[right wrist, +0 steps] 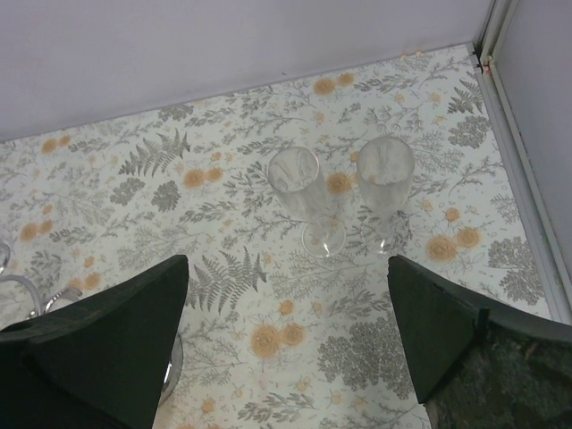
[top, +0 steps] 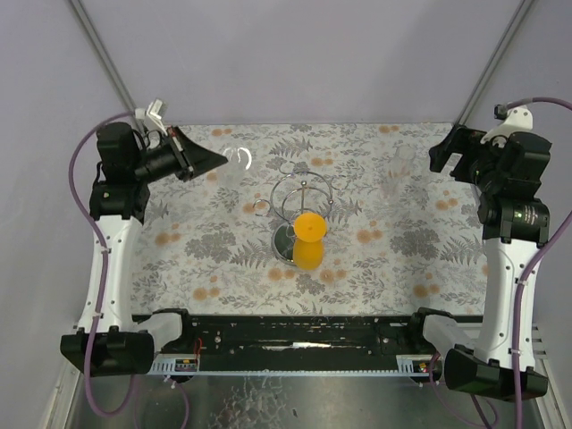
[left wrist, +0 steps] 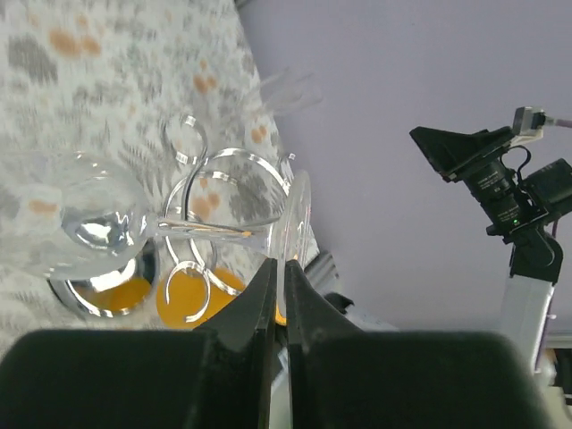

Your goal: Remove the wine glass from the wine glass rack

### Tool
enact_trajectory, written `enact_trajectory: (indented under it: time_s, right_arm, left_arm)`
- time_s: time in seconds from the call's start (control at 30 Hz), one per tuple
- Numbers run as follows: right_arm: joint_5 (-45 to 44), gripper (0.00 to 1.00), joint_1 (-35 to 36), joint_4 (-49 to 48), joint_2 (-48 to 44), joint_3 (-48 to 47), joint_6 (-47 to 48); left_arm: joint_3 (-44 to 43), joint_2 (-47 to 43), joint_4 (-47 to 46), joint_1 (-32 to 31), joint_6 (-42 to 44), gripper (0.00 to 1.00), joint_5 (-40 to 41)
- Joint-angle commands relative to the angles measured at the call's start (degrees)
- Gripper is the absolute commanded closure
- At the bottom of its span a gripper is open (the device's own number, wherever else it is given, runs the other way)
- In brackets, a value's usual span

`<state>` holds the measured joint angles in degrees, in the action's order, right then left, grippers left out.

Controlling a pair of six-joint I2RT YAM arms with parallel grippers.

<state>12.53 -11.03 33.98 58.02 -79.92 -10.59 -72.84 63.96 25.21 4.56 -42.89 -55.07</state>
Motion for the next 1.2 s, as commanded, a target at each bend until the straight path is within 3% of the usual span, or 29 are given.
enact_trajectory:
  time_s: [0.0,0.17,0.37,0.53,0.8,0.97,1.17]
  right_arm:
    - [0.71,0.01,0.15,-2.26,3.67,-5.83,-4.31]
    - [3.03,0.01,0.15,0.6,9.5,-12.29,-7.08]
    - [0.67,0.01,0.14,6.19,14.3,-18.91,-9.21]
    - [0.09,0.01,-0.94,8.59,14.54,-20.42,-11.11]
    - [11.34,0.01,-3.84,14.21,17.4,-26.19,-17.3]
    - [25.95,0.01,-4.76,11.33,17.49,-24.35,-23.74]
    - [40.96,0.01,-4.88,2.38,15.87,-17.4,-31.32]
  left_arm:
    - [-10.93,3.75,-4.42,-0.87,9.85,1.0,1.2]
    - [-22.55,8.83,-2.72,-8.14,21.98,1.0,7.54]
    - [-35.56,14.84,1.19,-25.03,39.4,1.0,22.28]
    - [-42.37,19.32,3.78,-35.89,51.93,1.0,30.08]
    - [-37.88,19.95,4.8,-54.7,71.64,1.0,40.45]
    - [-32.29,19.04,2.22,-61.62,81.27,1.0,44.04]
    - [-25.38,17.58,0.36,-65.66,90.67,1.0,46.27]
